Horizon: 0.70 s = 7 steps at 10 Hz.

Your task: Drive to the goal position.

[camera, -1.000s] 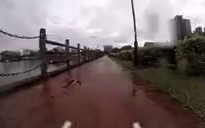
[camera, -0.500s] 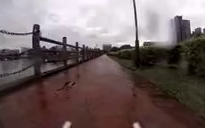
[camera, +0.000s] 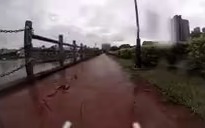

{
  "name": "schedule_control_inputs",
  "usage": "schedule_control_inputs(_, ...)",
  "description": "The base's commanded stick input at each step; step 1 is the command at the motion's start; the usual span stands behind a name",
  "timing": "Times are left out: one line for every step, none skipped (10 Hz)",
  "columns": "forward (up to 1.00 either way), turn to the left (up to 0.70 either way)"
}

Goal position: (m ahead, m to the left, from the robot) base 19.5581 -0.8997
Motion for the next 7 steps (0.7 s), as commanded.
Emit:
schedule_control_inputs(0.50,0.00)
schedule_control_inputs(0.50,0.00)
schedule_control_inputs(0.50,0.00)
schedule_control_inputs(0.50,0.00)
schedule_control_inputs(0.50,0.00)
schedule_control_inputs(0.50,0.00)
schedule_control_inputs(0.50,0.00)
